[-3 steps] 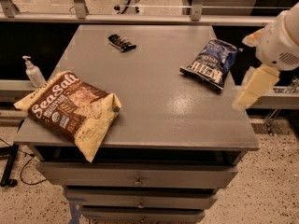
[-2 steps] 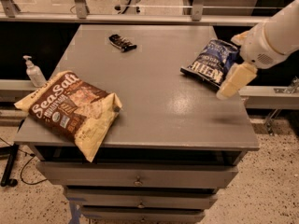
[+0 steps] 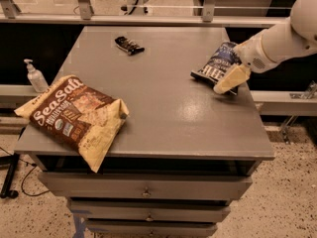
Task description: Pick blue chip bag
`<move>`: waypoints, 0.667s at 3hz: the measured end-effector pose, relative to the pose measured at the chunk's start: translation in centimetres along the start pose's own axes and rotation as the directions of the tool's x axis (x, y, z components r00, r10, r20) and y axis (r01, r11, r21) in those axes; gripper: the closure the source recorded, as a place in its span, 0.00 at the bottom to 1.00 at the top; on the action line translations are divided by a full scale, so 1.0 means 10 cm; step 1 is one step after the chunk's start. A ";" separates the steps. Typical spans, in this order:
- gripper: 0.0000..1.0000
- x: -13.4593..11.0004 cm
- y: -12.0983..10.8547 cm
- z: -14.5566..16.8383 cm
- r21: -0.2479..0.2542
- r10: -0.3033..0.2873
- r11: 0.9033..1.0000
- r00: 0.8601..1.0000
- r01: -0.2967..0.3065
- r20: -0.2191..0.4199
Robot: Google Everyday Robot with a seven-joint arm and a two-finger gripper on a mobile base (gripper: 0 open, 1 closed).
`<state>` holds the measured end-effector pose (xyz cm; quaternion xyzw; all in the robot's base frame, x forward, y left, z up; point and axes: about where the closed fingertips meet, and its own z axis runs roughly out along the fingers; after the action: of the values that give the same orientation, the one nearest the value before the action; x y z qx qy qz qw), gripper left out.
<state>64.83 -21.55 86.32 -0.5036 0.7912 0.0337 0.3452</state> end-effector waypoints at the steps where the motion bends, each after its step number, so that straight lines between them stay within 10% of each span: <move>1: 0.39 -0.04 -0.05 0.18 -0.009 0.046 0.999 0.999 -0.045 0.027; 2: 0.62 -0.12 -0.07 0.23 -0.018 0.064 0.998 0.997 -0.063 0.050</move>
Offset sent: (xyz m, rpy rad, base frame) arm 0.0267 0.0193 -0.0033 0.1160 0.0073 -0.0347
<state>66.84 -20.06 85.44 -0.4798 0.7976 0.0638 0.3599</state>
